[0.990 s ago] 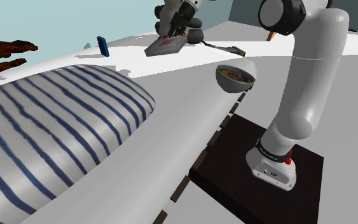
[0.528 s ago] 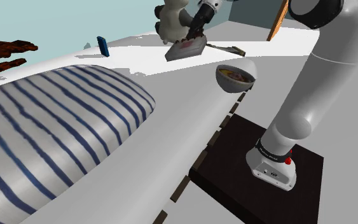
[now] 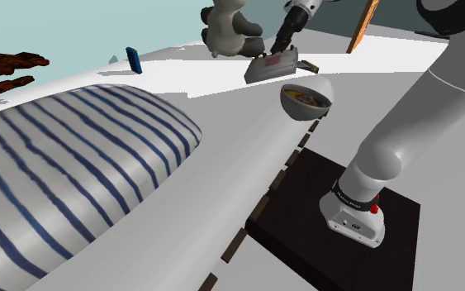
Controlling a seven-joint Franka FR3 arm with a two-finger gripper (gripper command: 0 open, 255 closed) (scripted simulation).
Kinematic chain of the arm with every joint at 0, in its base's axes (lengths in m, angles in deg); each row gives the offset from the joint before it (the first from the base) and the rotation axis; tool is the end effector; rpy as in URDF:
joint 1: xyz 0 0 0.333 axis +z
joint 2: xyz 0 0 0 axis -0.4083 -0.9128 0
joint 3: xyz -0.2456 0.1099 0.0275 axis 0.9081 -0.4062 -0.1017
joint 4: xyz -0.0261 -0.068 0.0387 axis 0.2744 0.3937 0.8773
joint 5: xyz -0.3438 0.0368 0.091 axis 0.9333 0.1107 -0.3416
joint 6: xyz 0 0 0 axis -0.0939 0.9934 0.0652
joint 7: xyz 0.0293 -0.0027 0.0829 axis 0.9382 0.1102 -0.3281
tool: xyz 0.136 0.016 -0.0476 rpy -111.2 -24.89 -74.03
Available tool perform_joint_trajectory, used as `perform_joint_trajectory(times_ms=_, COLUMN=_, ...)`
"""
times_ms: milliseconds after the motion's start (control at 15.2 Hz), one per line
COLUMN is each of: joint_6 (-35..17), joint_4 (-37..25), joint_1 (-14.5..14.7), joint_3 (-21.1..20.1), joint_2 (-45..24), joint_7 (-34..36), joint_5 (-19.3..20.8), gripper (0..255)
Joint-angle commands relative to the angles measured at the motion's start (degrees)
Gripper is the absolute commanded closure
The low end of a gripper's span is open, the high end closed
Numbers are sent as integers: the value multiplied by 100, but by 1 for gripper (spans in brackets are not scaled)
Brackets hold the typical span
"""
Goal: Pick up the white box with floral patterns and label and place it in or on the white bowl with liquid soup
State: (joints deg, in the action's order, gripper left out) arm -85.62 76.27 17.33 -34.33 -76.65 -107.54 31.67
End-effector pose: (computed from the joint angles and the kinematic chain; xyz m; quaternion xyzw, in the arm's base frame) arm 0.4199 -0.1953 0.4800 -0.9347 -0.0945 -0.1035 0.3268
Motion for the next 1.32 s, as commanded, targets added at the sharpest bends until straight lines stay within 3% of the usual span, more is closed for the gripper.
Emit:
perform_joint_trajectory(times_ms=0, joint_6=100, joint_4=207, joint_1=-110, joint_3=97, joint_2=245, joint_7=-128, joint_5=171, gripper=255)
perform_joint_trajectory(times_ms=660, joint_6=827, joint_4=753, joint_1=-716, joint_3=682, joint_2=1195, joint_7=-793, joint_5=1078, gripper=255)
perform_joint_trajectory(times_ms=1254, joint_6=250, joint_4=1374, joint_1=-751, joint_3=717, joint_2=1145, joint_7=-1119, joint_5=1131, gripper=255)
